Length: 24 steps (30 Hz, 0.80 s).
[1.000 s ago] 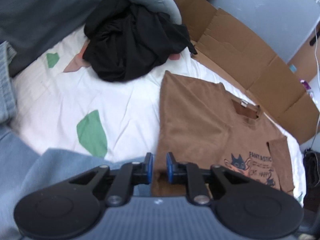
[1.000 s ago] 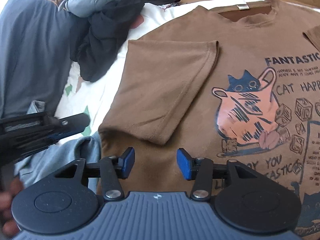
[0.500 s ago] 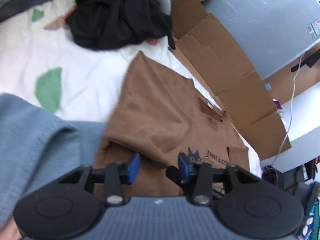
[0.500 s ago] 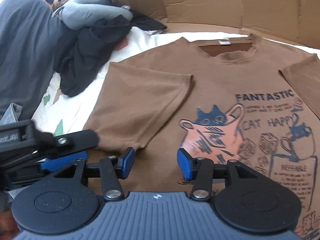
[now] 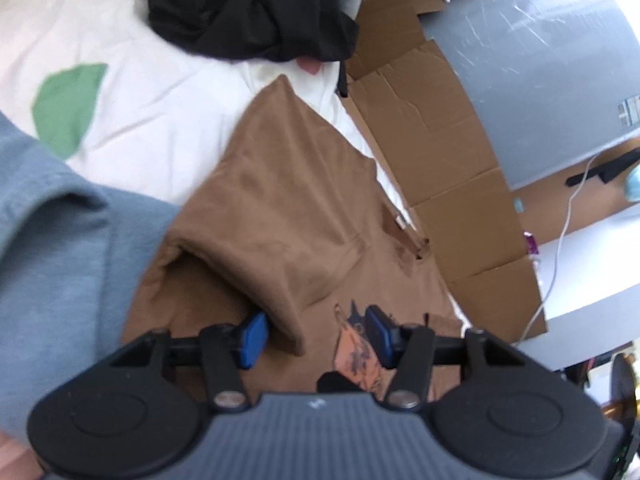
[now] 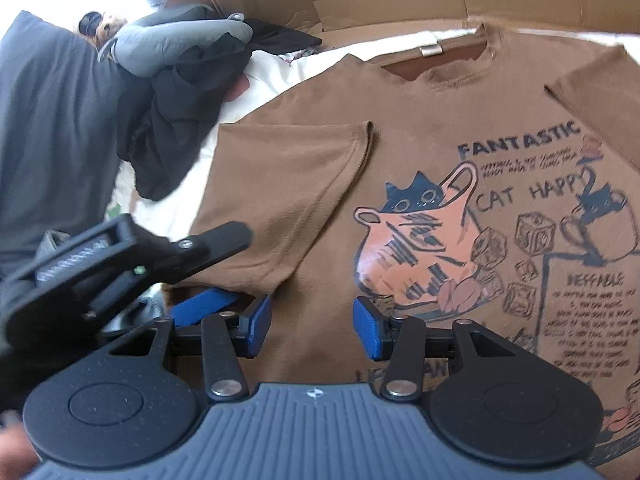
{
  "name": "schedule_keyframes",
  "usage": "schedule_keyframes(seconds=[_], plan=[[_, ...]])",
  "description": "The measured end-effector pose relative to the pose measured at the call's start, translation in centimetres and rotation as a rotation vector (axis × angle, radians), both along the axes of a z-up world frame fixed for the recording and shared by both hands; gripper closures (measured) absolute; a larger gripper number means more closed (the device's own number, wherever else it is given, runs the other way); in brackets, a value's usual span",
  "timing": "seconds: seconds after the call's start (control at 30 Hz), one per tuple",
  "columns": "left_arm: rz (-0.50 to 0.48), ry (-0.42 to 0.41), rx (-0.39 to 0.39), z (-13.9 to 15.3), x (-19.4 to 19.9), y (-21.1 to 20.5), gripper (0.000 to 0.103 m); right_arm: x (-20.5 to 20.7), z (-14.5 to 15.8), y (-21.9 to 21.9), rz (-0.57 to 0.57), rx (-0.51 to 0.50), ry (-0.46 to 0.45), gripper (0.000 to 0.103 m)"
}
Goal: Fold clothes
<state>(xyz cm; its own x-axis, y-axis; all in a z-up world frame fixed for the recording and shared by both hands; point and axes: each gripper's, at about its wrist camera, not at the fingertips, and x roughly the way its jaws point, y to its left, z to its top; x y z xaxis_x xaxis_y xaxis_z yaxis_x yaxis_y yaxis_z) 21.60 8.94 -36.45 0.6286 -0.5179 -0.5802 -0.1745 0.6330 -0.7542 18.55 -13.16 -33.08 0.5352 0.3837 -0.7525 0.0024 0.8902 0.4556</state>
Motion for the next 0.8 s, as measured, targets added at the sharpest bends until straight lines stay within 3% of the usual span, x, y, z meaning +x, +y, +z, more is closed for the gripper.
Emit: schedule_keyframes(seconds=[0.03,0.1,0.13,0.3,0.4,0.57,0.8], plan=[[0.0,0.004,-0.001,-0.2,0.2,-0.1,0.057,0.1,0.0,-0.2,-0.003,0.025,0.006,0.05],[0.008,0.018,-0.031,-0.6,0.4,0.0,0.087,0.3,-0.1,-0.6,-0.01,0.077,0.02,0.05],[0.024,0.022,-0.082,-0.9,0.4,0.3,0.093,0.4,-0.1,-0.7,-0.013,0.104,0.027,0.05],[0.049,0.047,-0.124,-0.8,0.2,1.2,0.094,0.8,-0.2,-1.9,-0.079,0.216,0.047,0.05],[0.067,0.065,-0.176,-1.1,-0.1,1.6,0.094,1.2,-1.2,-3.0,-0.167,0.35,0.105,0.05],[0.073,0.075,-0.246,-1.7,-0.4,1.4,0.094,2.2,-3.0,-3.1,-0.217,0.538,0.186,0.05],[0.062,0.087,-0.234,-2.1,-0.6,1.2,0.095,3.9,-5.5,-2.4,-0.244,0.643,0.276,0.05]])
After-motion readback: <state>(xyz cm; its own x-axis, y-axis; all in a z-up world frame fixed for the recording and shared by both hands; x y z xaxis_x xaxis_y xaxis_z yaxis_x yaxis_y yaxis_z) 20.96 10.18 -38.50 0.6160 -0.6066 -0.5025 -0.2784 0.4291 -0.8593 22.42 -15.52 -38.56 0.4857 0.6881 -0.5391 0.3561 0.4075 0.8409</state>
